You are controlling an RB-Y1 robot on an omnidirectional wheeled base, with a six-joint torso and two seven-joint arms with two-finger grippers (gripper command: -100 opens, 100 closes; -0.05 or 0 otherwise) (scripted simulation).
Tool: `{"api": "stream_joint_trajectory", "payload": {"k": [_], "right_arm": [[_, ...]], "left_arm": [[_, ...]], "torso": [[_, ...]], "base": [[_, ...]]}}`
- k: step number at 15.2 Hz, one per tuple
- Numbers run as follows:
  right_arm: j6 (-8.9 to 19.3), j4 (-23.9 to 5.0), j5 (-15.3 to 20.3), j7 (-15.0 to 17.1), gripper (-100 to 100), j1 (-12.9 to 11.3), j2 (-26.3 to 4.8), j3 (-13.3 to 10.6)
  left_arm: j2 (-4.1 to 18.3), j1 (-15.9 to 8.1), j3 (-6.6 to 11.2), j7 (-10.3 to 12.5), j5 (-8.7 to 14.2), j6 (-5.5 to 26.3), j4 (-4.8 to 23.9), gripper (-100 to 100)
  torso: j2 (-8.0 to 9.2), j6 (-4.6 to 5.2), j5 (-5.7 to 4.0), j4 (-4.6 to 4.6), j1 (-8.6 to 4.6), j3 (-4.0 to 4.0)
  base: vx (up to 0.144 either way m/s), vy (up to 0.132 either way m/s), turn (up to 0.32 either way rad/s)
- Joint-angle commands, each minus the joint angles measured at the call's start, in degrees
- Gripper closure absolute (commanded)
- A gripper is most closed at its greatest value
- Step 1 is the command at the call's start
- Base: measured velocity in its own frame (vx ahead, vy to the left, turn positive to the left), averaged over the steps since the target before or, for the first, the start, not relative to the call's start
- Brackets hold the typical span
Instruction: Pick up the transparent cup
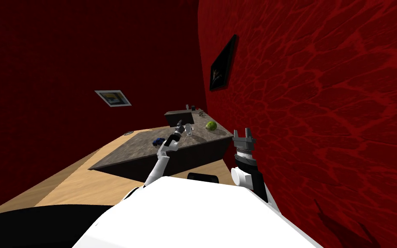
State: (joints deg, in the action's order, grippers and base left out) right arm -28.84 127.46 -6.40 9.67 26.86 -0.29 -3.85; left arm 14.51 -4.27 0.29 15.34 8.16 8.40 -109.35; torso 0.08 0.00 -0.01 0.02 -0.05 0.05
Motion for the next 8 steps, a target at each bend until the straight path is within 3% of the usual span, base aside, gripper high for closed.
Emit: {"api": "stream_joint_trajectory", "payload": {"k": [1,3,5,7,8], "right_arm": [[0.0,0.0,0.0,0.0,0,0.0,0.0,0.0],[0.0,0.0,0.0,0.0,0,0.0,0.0,0.0],[0.0,0.0,0.0,0.0,0,0.0,0.0,0.0],[0.0,0.0,0.0,0.0,0,0.0,0.0,0.0],[0.0,0.0,0.0,0.0,0,0.0,0.0,0.0]], "left_arm": [[0.7,-2.9,0.37,0.8,0.5,2.9,2.9,-100],[0.7,-3.7,0.37,0.8,0.5,5.4,2.9,-100],[1.2,-7.1,0.68,1.5,0.9,8.0,6.0,-100],[1.2,-7.4,0.68,1.5,0.9,9.8,6.0,-100],[1.7,-9.8,0.98,2.3,1.3,11.4,8.6,-100]], "torso": [[0.00,0.00,0.00,0.00,0.00,0.00],[0.00,0.01,0.00,0.00,0.00,0.00],[0.02,0.00,0.00,0.00,-0.01,0.01],[0.01,0.00,0.00,0.00,-0.01,0.00],[-0.02,0.00,0.00,0.00,0.01,-0.01]], "base": [[-0.024,-0.015,0.010],[-0.028,-0.012,0.004],[-0.034,-0.018,0.012],[-0.019,-0.011,0.002],[-0.017,-0.013,0.018]]}}
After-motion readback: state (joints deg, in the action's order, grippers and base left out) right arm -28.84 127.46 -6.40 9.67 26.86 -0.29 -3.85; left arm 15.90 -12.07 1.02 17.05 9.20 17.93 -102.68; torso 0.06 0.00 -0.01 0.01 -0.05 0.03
